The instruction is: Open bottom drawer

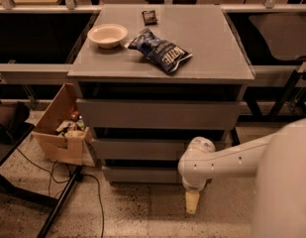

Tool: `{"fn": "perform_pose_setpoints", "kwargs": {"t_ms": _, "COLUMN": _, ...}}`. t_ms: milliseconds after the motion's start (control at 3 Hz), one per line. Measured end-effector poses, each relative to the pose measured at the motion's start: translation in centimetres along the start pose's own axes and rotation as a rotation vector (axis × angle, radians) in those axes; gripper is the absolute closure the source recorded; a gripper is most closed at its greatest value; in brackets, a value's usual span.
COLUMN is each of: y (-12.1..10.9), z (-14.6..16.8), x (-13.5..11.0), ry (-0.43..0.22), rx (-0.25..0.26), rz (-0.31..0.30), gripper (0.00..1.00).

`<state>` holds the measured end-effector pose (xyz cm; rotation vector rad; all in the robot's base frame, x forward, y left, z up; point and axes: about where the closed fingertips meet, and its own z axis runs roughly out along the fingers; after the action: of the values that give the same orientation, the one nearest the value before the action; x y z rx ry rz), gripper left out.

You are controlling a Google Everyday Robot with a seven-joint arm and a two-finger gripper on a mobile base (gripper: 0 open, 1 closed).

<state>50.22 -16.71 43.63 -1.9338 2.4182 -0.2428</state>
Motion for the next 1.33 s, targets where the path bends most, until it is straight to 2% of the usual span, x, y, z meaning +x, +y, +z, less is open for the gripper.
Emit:
{"fn": "perform_pose_setpoints", "kwargs": {"t_ms": 333, "y": -5.5, "z": 6.1, "x": -1.6, "ry": -0.006, "rx": 0.022, "rz": -0.058, "gripper": 0.00}}
{"fn": "perform_pose_setpoints", "kwargs": {"t_ms": 667, "y": -5.2, "z": 7.0, "x": -1.4, "ry": -0.009, "rx": 0.009, "rz": -0.055, "gripper": 0.00}}
{"fn": "perform_pose_setpoints", "kwargs": {"t_ms": 1000, "y": -4.9, "z": 11.3, "x": -0.4, "ry": -0.013, "rx": -0.018, "rz": -0.067, "gripper": 0.00}}
{"fn": "perform_pose_setpoints", "kwargs": {"t_ms": 1333, "y": -4.6, "z": 17.6, "x": 0.3, "ry": -0.017, "rx": -0.030, "rz": -0.102, "gripper": 0.00}}
